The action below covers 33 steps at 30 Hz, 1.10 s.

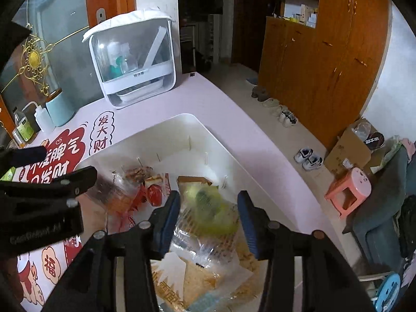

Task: Organize snacks
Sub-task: 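Carry both packs over the white tray and open both tools to release, then move both tools back over the snack pile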

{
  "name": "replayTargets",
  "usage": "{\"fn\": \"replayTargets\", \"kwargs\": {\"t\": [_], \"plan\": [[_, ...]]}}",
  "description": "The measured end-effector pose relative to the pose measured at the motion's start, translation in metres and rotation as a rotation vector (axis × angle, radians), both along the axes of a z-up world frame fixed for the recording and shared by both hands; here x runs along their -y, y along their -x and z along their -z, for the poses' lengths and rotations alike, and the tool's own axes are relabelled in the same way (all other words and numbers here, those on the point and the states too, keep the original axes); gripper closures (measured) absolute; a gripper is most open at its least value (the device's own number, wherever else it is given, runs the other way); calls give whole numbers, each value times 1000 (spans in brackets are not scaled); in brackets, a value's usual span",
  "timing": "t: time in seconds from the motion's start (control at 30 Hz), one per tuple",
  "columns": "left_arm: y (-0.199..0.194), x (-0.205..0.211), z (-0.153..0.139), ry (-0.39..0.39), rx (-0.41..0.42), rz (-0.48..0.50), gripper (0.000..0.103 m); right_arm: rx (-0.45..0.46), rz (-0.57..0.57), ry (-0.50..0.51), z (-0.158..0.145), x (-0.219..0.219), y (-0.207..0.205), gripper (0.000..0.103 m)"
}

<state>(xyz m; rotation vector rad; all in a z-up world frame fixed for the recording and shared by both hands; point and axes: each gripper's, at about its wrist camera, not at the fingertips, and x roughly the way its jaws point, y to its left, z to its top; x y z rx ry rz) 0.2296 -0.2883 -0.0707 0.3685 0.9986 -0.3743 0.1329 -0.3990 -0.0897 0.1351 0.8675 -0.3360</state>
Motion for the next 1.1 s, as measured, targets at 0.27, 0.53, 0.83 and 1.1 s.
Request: {"fn": "replayTargets", "kwargs": {"t": [0.27,0.53,0.83,1.1], "plan": [[5,-5,3,-33,28,2,15,31,26,-31,-2,2,2,38],[12,-19,-6,-27,43,-26,15,65,46,-39,-10,-3,10,38],[26,-39,-22,1,78,-35,15,91,35,6,-23,-30,23,38],[44,-80,-33,29,100,-56,15,111,41,38,-38,-66,40,38]]}}
